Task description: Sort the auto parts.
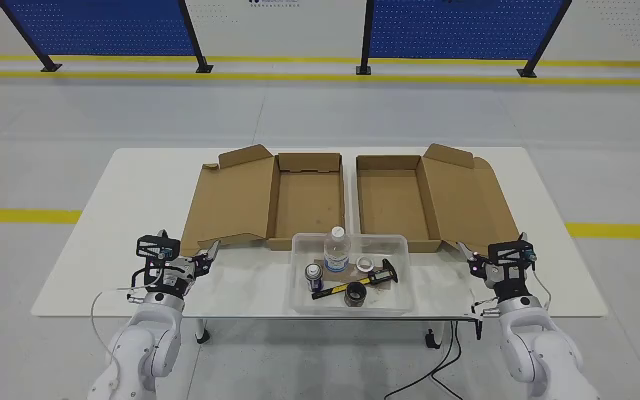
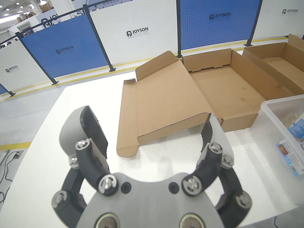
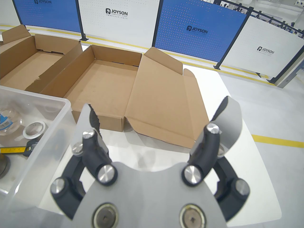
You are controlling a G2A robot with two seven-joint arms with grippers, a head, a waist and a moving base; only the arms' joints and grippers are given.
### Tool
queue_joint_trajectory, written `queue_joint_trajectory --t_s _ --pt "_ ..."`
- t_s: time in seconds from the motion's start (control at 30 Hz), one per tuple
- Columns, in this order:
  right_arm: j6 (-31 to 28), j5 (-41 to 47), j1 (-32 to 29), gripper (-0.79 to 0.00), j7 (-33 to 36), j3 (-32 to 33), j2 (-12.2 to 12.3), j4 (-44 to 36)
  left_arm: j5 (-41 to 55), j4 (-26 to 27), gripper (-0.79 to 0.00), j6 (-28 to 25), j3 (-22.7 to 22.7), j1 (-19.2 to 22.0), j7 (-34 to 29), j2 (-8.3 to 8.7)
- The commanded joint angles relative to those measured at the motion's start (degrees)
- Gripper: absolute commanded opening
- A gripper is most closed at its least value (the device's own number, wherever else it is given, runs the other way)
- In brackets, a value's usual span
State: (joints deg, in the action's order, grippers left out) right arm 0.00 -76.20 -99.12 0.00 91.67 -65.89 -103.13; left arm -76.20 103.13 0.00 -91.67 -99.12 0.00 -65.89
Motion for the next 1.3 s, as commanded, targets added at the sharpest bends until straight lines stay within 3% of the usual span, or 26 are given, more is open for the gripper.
queue_joint_trajectory --t_s 0.0,0.7,0.83,1.0,1.27 --pt "0.0 0.0 0.0 -0.001 0.0 0.0 0.0 0.0 0.0 0.0 0.000 0.0 0.0 0.0 0.0 0.00" --pt "0.0 0.0 0.0 0.000 0.0 0.0 0.0 0.0 0.5 0.4 0.000 -1.0 0.6 0.8 -0.1 -0.07" --pt "0.0 0.0 0.0 0.000 0.0 0.0 0.0 0.0 1.8 0.4 0.000 -3.3 2.2 4.7 0.0 -0.28" --pt "0.0 0.0 0.0 0.000 0.0 0.0 0.0 0.0 5.0 -0.5 0.000 -8.2 7.4 10.6 0.1 -0.86" --pt "0.0 0.0 0.0 0.000 0.0 0.0 0.0 0.0 5.6 -5.1 0.000 -21.3 18.0 20.8 -5.8 -1.66"
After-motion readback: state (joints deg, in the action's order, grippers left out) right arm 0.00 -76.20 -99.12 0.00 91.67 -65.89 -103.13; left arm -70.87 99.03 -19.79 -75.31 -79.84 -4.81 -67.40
